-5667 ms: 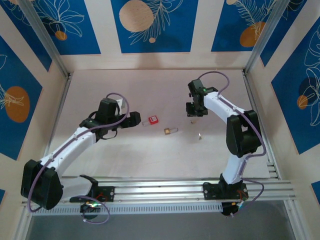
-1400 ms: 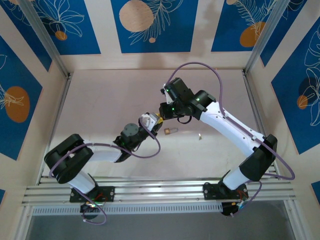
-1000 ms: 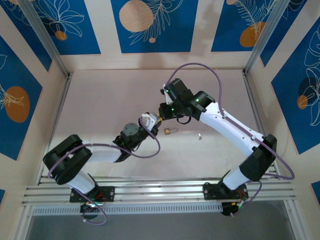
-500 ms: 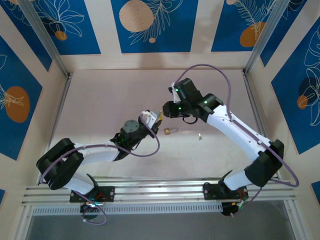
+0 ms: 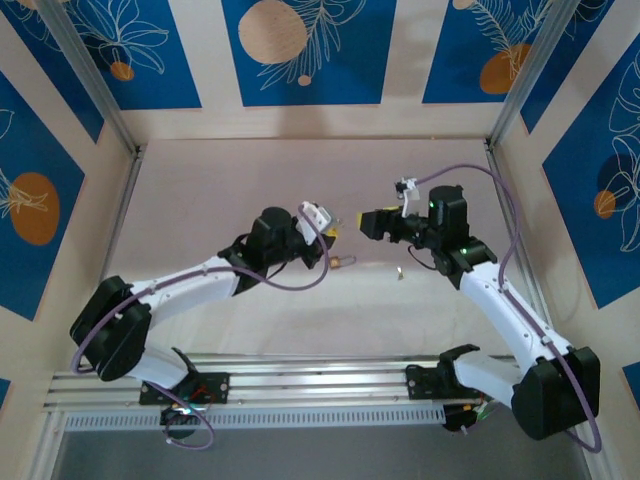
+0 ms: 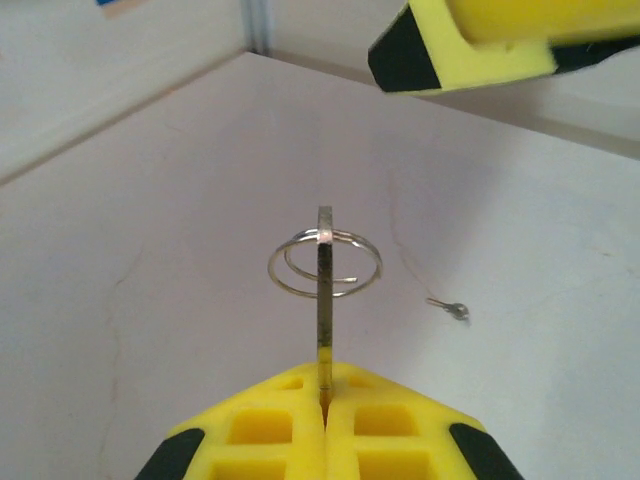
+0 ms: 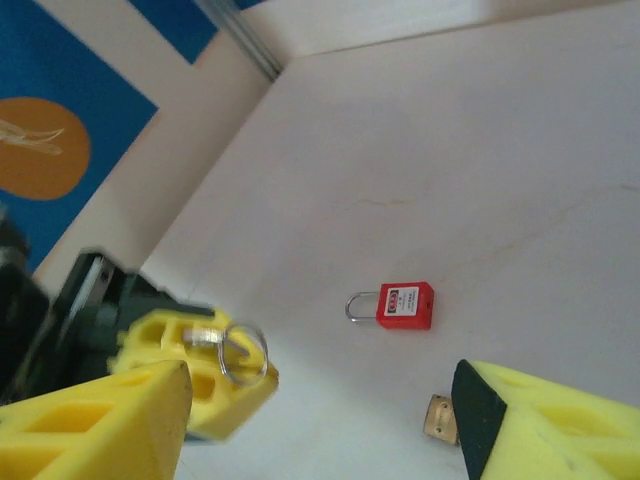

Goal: Unlock with the key

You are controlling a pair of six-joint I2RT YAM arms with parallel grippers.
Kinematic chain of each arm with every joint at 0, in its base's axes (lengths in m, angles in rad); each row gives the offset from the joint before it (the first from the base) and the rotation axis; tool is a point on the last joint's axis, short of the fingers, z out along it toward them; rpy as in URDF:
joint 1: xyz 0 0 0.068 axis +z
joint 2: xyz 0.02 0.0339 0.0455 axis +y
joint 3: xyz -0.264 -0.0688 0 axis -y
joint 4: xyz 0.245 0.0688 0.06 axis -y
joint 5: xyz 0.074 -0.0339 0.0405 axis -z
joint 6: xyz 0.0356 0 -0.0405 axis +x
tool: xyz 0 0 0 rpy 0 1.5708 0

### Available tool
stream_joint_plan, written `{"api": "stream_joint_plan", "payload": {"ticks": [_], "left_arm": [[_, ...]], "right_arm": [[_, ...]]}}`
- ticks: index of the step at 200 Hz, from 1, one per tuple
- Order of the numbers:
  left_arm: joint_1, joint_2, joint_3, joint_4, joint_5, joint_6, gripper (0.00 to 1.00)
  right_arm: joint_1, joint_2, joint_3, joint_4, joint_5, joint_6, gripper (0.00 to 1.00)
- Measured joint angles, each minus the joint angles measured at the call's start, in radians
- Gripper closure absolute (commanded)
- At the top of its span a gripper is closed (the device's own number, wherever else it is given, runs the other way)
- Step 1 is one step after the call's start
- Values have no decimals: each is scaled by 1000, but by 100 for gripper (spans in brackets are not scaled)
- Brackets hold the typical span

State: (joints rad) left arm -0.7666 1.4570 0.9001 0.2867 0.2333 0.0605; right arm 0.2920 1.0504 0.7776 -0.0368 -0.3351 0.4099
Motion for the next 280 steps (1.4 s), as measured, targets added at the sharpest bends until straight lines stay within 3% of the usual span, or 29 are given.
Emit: {"api": "stream_joint_plan", "payload": {"ticks": [49, 108, 203, 280], "left_arm": [[87, 61, 103, -126, 278, -61, 100], [93, 105, 129, -150, 440, -127, 100], [97, 114, 143, -158, 540, -161, 100], [114, 127, 146, -144, 584, -202, 100]], "right_arm": [[-31, 13, -90, 202, -216, 0, 43], [-19, 71, -76, 258, -289, -16, 45], [19, 149, -24, 252, -310, -57, 54], [29, 152, -24, 246, -338, -73, 69]]}}
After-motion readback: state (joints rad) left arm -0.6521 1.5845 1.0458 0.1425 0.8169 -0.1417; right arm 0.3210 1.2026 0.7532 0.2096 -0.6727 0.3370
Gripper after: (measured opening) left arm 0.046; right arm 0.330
